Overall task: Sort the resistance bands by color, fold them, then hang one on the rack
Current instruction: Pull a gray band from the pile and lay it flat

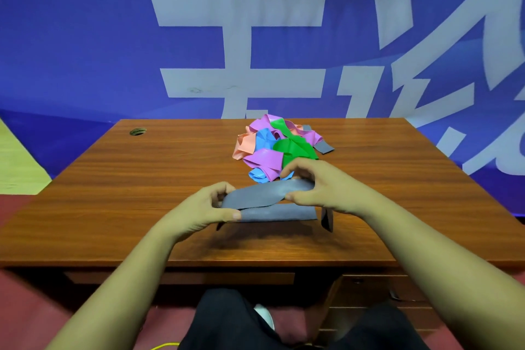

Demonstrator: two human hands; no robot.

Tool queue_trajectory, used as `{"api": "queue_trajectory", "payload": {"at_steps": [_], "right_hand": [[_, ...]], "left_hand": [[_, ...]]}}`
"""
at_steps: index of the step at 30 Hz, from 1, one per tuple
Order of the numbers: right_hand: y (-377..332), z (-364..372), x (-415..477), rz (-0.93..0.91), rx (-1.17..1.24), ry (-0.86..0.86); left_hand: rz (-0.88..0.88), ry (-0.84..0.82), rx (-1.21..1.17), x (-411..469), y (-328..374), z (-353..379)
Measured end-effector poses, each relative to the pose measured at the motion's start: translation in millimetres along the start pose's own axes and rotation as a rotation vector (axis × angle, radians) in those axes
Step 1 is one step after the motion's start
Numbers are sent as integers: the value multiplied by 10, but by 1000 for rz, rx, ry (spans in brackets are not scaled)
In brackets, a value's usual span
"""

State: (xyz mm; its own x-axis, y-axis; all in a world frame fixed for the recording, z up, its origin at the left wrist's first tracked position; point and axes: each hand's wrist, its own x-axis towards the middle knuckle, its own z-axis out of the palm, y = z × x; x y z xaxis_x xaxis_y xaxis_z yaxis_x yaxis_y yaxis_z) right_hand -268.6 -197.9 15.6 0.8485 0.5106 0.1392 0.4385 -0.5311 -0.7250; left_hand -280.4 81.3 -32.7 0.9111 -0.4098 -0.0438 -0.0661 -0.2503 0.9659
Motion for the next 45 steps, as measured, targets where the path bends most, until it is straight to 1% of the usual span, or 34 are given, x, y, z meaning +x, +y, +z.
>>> {"api": "queue_trajectory", "payload": {"at_steps": [3,5,7,8,10,12,14,16,17,19,22,24,26,28,29,31,32,34,36,38,39,42,45], "right_hand": [[74,-5,10,9,-1,-10],[125,-6,11,27,15,17],[152,12,12,64,10,34],[172,28,22,85,-11,32],[209,54,50,133,-98,4],[244,45,70,219,-174,-55],[306,18,61,299,-229,-129],[412,-22,27,333,-249,-143],[467,-40,-1,340,-207,-114],[563,-56,-67,340,-42,-34],[680,11,-143,347,130,109],[763,108,-153,422,390,254],[831,213,-126,532,639,392],[891,325,-79,597,739,479],[913,388,-49,600,748,509],[926,503,6,606,661,560],[933,551,30,602,595,581],[963,638,61,582,451,606],[1033,719,61,573,256,599],[1102,792,20,556,107,582],[1128,825,-2,535,77,592],[1155,876,-39,467,57,647],[1156,915,-41,465,20,663]], "left_hand": [[-22,-35,-219,-14,-79,13],[-44,-68,-414,-14,-147,1],[-37,-48,-581,-14,-179,-17],[-28,-11,-622,-8,-179,-24],[-10,103,-656,19,-150,-22],[-12,217,-657,39,-121,-27],[-20,277,-619,40,-129,-57],[-22,326,-619,16,-174,-104],[-27,354,-607,7,-216,-127],[-67,420,-573,-3,-309,-148],[-137,574,-584,12,-486,-153],[-162,645,-544,28,-586,-145],[-155,664,-474,30,-654,-125],[-125,696,-330,20,-700,-104],[-117,728,-202,15,-720,-106],[-109,769,80,17,-782,-131],[-106,765,180,17,-827,-143],[-104,742,306,15,-925,-150],[-108,730,408,17,-1001,-144],[-103,735,471,23,-1030,-146],[-107,747,474,31,-1037,-151],[-112,804,474,54,-1058,-143],[-111,806,549,95,-1078,-112]]}}
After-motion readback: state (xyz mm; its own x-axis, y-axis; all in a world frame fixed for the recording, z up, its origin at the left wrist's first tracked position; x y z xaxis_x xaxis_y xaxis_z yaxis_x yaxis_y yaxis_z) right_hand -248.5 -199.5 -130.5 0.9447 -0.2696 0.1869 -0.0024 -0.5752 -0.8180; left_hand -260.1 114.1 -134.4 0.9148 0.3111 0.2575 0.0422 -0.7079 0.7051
